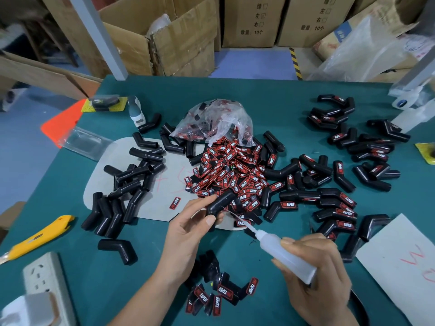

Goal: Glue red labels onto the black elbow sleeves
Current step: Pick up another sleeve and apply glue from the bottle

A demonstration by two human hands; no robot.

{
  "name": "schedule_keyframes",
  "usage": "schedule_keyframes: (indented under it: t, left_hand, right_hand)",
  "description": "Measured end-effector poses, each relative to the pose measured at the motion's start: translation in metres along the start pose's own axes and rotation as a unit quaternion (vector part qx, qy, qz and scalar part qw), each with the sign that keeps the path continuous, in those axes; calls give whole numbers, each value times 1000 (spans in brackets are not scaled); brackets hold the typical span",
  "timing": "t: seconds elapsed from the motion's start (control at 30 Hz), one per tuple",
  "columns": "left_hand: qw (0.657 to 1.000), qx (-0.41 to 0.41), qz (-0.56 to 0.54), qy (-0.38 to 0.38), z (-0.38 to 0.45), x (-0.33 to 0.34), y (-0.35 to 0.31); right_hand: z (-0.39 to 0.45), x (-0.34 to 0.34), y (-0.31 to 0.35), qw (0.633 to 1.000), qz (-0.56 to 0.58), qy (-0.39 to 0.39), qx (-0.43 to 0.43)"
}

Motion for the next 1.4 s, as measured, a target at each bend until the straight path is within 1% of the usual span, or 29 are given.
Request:
schedule_keyframes:
  t: [0.87,1.4]
  left_hand:
    - [1000,-2,9,1,0,-1,2]
    - [1000,-19,1,2,0,-3,4]
  right_hand:
    - [3,0,3,1000,-7,6,2]
    - [5,-1,6,1000,-11,-1,1]
Point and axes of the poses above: each hand's wrist, its own z-axis towards the middle knuckle, its own x-axis out of the palm, y = z × x, the point moved 7 cm from there along z, towards the middle knuckle, and after that the axes turned 4 degrees about -x, right-handed, at the moved point
